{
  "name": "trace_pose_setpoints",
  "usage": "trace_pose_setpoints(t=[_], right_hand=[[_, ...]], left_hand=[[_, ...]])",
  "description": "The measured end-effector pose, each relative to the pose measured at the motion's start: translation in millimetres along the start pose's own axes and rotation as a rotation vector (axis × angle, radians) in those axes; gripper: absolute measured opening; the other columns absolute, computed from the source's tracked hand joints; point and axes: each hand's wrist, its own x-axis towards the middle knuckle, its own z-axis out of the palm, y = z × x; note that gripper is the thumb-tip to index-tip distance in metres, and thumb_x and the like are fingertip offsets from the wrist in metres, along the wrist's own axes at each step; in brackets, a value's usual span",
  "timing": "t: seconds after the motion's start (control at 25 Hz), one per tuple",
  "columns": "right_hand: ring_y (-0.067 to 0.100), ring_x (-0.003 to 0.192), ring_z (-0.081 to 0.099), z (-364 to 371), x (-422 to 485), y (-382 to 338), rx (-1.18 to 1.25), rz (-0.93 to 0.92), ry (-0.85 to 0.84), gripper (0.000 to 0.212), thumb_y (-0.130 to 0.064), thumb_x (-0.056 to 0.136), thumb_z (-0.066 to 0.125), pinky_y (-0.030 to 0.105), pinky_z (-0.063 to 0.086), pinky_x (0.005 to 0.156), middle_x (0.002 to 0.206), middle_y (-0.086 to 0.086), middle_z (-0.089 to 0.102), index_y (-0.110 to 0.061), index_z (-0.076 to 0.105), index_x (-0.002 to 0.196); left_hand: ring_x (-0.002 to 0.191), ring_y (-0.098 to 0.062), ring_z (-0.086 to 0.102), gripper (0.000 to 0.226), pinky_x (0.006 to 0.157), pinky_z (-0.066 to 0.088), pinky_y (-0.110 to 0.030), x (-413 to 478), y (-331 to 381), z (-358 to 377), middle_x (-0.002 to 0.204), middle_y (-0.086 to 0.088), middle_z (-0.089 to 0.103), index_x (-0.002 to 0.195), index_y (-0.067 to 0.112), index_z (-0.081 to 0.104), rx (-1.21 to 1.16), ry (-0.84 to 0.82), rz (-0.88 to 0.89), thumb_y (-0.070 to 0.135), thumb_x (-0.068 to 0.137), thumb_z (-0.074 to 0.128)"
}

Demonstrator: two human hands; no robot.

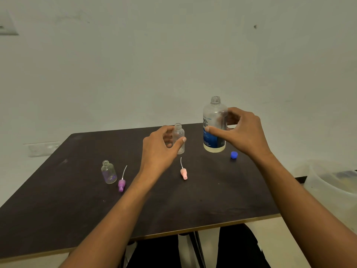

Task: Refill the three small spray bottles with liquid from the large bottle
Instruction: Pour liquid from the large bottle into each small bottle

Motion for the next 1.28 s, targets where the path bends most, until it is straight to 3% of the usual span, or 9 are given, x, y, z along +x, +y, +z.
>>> trace_pose_setpoints(t=[0.36, 0.6, 0.8, 1.0, 1.08, 1.2, 1.28], right_hand=[[0.004, 0.092, 0.066, -5, -13, -7, 0.019, 0.003, -0.002, 0.071, -0.064, 0.067, 0.085, 0.004, 0.042, 0.076, 0.102, -0.014, 0.067, -0.022, 0.07, 0.123], [0.008, 0.099, 0.067, -3, -14, -6, -0.003, -0.038, -0.034, 0.074, -0.063, 0.068, 0.086, 0.01, 0.048, 0.081, 0.11, -0.01, 0.072, -0.023, 0.07, 0.129], [0.007, 0.102, 0.065, 2, -14, -5, -0.023, -0.063, -0.088, 0.079, -0.055, 0.067, 0.089, 0.006, 0.045, 0.08, 0.112, -0.015, 0.067, -0.027, 0.065, 0.137], [0.009, 0.1, 0.067, 7, -15, -7, -0.065, -0.139, -0.101, 0.077, -0.043, 0.065, 0.094, 0.027, 0.059, 0.088, 0.114, -0.007, 0.072, -0.026, 0.067, 0.135], [0.013, 0.099, 0.067, 7, -14, -9, -0.111, -0.19, -0.121, 0.072, -0.041, 0.066, 0.092, 0.031, 0.061, 0.079, 0.111, -0.005, 0.07, -0.029, 0.067, 0.133], [0.013, 0.1, 0.064, 8, -13, -8, -0.166, -0.235, -0.165, 0.071, -0.036, 0.069, 0.091, 0.007, 0.045, 0.051, 0.111, -0.006, 0.067, -0.03, 0.066, 0.136], [0.011, 0.1, 0.061, 9, -11, -9, -0.174, -0.243, -0.179, 0.072, -0.034, 0.07, 0.09, 0.003, 0.042, 0.05, 0.113, -0.007, 0.066, -0.029, 0.066, 0.138]], left_hand=[[0.09, 0.004, 0.071, 0.048, 0.089, 0.059, -0.02, -7, 4, -11, 0.106, 0.012, 0.077, 0.127, 0.024, 0.071, -0.001, 0.015, 0.006, 0.043, 0.084, 0.083], [0.094, 0.002, 0.071, 0.048, 0.09, 0.06, -0.023, -10, 3, -12, 0.108, 0.014, 0.076, 0.128, 0.025, 0.071, 0.005, 0.003, 0.023, 0.042, 0.085, 0.083], [0.093, -0.001, 0.073, 0.046, 0.092, 0.061, -0.031, -13, 2, -12, 0.11, 0.012, 0.077, 0.127, 0.028, 0.07, 0.012, -0.015, 0.013, 0.043, 0.085, 0.082], [0.084, 0.002, 0.074, 0.04, 0.09, 0.061, -0.032, -16, 1, -11, 0.099, 0.018, 0.076, 0.121, 0.031, 0.072, -0.011, -0.028, -0.005, 0.042, 0.084, 0.084], [0.084, 0.003, 0.073, 0.042, 0.089, 0.061, -0.03, -17, 2, -9, 0.097, 0.019, 0.074, 0.122, 0.03, 0.072, -0.01, -0.029, -0.009, 0.042, 0.084, 0.084], [0.085, 0.002, 0.073, 0.044, 0.088, 0.062, -0.029, -18, 0, -8, 0.101, 0.017, 0.076, 0.123, 0.029, 0.072, -0.007, -0.035, -0.008, 0.043, 0.084, 0.084], [0.084, 0.003, 0.073, 0.044, 0.088, 0.062, -0.031, -18, -2, -7, 0.102, 0.015, 0.078, 0.124, 0.029, 0.073, -0.013, -0.039, -0.009, 0.043, 0.083, 0.084]])
